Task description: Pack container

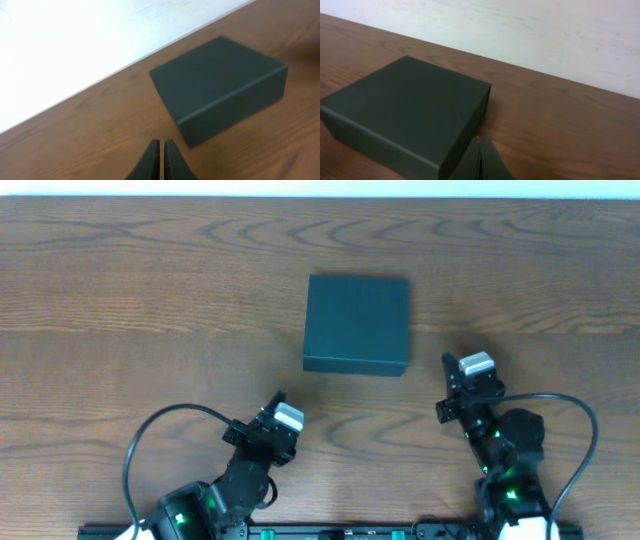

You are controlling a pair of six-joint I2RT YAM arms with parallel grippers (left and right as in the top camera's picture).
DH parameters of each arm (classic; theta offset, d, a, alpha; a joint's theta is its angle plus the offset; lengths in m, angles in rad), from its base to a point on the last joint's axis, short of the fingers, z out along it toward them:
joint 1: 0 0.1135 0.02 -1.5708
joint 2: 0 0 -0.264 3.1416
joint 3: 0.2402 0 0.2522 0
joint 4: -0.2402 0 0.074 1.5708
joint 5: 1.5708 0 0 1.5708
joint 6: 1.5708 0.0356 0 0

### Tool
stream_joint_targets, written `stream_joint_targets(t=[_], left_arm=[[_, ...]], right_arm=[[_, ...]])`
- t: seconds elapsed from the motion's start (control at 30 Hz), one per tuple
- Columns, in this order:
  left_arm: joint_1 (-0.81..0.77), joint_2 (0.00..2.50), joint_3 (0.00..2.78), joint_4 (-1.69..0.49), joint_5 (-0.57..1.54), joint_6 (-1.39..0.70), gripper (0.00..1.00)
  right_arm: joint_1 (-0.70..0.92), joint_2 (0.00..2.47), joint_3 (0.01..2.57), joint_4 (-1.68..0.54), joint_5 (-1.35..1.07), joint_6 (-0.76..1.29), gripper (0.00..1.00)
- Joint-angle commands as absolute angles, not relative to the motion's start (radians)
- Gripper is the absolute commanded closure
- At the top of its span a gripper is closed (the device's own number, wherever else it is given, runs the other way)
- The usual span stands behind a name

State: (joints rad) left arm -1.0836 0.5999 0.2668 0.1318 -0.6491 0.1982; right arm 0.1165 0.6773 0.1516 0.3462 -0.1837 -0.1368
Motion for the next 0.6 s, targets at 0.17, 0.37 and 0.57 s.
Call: stream_joint_targets(t=[0.17, 0.37, 0.57], left_arm=[[-1.099, 0.597, -0.001, 0.554, -0.661, 0.293, 0.89], [-1.092, 0.597, 0.004, 0.511, -0.608, 0.3, 0.86], [-1.068, 0.597, 0.005, 0.498, -0.601, 0.299, 0.51]], right_arm=[[0.127, 0.561, 0.054, 0.358, -0.245, -0.15, 0.98], [0.127, 0.486, 0.049, 0.248, -0.263, -0.151, 0.98], [0.127, 0.393, 0.049, 0.117, -0.263, -0.151, 0.98]])
